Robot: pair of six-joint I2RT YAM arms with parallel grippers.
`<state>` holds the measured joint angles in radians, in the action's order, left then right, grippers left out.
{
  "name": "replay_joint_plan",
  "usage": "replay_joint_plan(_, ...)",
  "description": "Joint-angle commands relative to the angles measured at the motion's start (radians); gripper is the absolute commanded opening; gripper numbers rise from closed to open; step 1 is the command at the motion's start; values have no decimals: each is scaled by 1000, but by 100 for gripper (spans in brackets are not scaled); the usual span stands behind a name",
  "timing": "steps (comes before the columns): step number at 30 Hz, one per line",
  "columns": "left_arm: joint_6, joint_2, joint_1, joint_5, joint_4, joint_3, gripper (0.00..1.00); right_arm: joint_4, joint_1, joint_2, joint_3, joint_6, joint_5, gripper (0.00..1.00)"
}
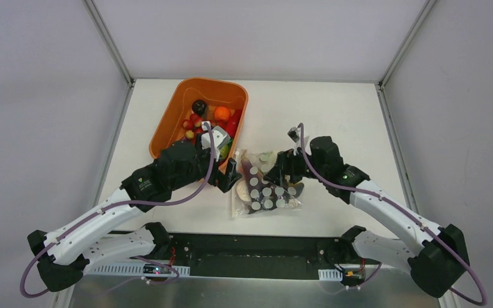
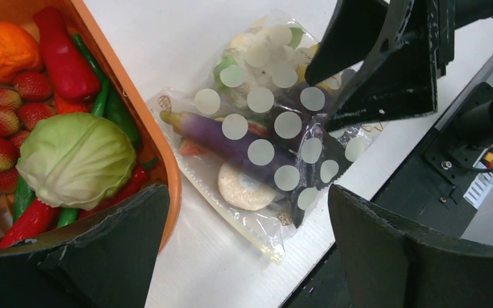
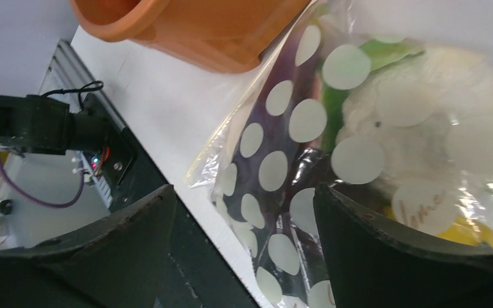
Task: Place the food in the zip-top bag and seal the zipper
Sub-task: Place the zipper food storage bag at the center of the board.
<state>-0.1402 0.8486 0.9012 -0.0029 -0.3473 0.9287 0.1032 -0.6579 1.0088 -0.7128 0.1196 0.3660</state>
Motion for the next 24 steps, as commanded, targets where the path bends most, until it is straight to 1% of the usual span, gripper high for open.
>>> replay_joint_plan(1, -34, -24, -7, -84, 10, 26, 96, -64, 0, 23, 3, 69, 138, 81)
replay_joint_plan(6, -38, -45, -7, -151, -3, 18, 97, 63, 0, 43, 2, 1, -39, 82)
replay_joint_plan(10, -44, -63, -8, -229, -11, 8, 98, 169, -1, 36, 3, -43, -216, 83)
replay_joint_plan(11, -49, -66, -8, -254, -15, 5, 98, 175, -1, 30, 4, -34, -245, 84)
replay_joint_plan(14, -71, -71, -14, -339, -29, -1, 99, 191, 0, 6, -22, -29, -247, 84)
replay_joint_plan(16, -86, -75, -26, -379, -43, -1, 99, 187, 0, -29, -40, -6, -286, 84)
replay_joint_plan(19, -117, -91, -54, -433, -76, -3, 99, 121, 0, -129, -15, -16, -373, 86)
replay_joint_plan(23, -156, -126, -113, -457, -116, -11, 99, 32, 1, -253, 53, -70, -598, 92)
replay_joint_plan(24, -164, -138, -125, -469, -130, -10, 99, 23, 1, -274, 58, -75, -667, 97)
